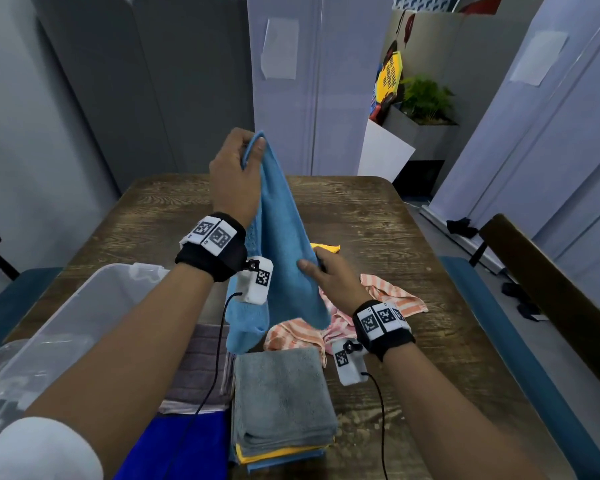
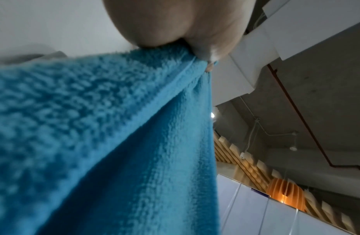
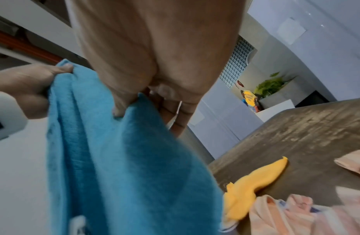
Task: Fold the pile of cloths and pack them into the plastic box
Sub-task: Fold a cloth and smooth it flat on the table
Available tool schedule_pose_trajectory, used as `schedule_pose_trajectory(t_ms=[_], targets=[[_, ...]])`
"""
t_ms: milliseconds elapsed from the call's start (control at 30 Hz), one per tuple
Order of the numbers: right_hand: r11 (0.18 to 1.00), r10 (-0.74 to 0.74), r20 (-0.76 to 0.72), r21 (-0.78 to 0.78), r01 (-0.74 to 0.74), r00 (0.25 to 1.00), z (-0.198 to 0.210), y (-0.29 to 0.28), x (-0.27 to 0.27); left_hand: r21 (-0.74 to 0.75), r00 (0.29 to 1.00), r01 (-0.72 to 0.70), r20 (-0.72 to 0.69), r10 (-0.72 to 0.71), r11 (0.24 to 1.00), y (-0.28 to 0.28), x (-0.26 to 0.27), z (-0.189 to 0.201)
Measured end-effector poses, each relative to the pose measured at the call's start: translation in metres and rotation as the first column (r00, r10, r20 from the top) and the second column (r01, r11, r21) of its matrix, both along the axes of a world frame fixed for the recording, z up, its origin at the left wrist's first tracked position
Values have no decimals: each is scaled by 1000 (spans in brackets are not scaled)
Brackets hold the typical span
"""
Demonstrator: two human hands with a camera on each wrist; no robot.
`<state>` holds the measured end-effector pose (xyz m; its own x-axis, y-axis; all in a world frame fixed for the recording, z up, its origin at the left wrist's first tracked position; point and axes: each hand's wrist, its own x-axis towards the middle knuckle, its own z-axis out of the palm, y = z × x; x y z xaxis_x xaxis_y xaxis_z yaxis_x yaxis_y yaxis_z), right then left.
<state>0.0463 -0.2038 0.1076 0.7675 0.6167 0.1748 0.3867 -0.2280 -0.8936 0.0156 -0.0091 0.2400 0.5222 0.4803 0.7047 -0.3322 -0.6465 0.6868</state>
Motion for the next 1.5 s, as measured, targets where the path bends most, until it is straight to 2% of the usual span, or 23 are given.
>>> schedule_pose_trajectory(t_ms=[100,267,333,400,467,533,633,700,767,867,933,1067,1233,1367,1500], targets=[[997,-25,-24,-73,23,999,-17,-13,-1,-23,995,-99,15,100,995,15,-3,1],[990,-138,-176,18,143,975,-35,-32,5,-51,980,-198,-6,198,979,40,-9,-5],[980,-185,-217,29,196,958,-35,-34,8,-53,974,-223,-55,220,973,48,-10,-19],[975,-222,-237,-26,222,946,-39,-34,11,-29,968,-218,-136,213,975,52,-12,-38],[980,-195,-291,-104,171,937,-42,-36,12,28,951,-187,-246,188,982,51,-14,-59],[990,-133,-391,-104,100,911,-44,-38,10,56,926,-144,-344,154,988,46,-18,-81],[996,-33,-616,50,81,787,-47,-36,3,15,903,-80,-422,79,997,32,-24,-110],[990,5,-711,101,95,703,-48,-32,0,-57,890,-66,-454,33,996,20,-28,-125],[990,67,-753,133,53,654,-47,-27,-5,-135,870,-32,-491,-39,990,6,-30,-139],[985,141,-764,170,-15,629,-41,-20,-13,-230,799,173,-535,-273,958,-22,-36,-157],[984,149,-768,180,-14,622,-39,-18,-14,-201,737,295,-574,-356,934,-37,-42,-167],[981,125,-804,188,49,581,-40,-20,-10,-38,687,387,-654,-316,921,-47,-49,-179],[977,105,-819,191,95,564,-45,-24,-9,48,669,428,-688,-281,902,-45,-48,-190],[976,77,-819,179,126,568,-47,-23,-8,116,652,466,-715,-251,877,-46,-49,-193],[982,31,-793,136,127,608,-47,-23,-8,180,637,501,-739,-220,847,-46,-50,-198]])
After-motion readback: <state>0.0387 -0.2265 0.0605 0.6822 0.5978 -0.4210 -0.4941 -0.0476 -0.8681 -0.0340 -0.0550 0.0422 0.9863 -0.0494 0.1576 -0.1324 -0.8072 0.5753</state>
